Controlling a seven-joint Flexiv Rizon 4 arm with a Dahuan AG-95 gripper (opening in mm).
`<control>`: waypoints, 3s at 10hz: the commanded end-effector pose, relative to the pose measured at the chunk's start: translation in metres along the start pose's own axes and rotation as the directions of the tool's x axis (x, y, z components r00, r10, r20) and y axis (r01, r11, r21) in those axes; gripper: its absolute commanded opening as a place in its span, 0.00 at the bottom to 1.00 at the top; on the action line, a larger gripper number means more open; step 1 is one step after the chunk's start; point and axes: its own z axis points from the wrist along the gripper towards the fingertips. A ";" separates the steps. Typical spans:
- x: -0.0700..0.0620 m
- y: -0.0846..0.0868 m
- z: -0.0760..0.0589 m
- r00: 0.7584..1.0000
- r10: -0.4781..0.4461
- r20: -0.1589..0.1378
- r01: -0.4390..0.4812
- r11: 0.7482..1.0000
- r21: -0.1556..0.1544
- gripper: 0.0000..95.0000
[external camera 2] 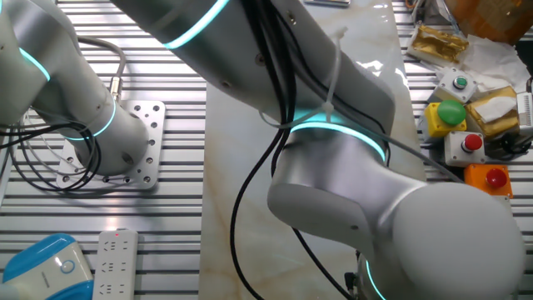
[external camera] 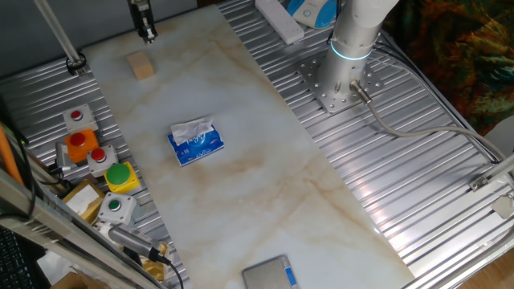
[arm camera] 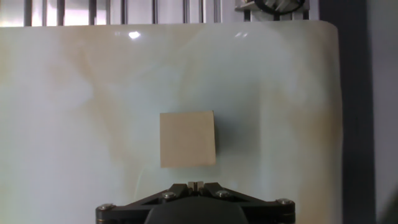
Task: Place the block on the scale
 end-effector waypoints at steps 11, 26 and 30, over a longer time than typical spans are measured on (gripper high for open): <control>0.000 0.000 0.001 0.978 0.034 -0.204 -0.047 0.997 -0.059 0.00; -0.012 -0.003 0.020 0.976 0.065 -0.209 -0.080 0.995 -0.063 0.00; -0.014 -0.002 0.022 0.978 0.068 -0.195 -0.082 0.995 -0.063 0.00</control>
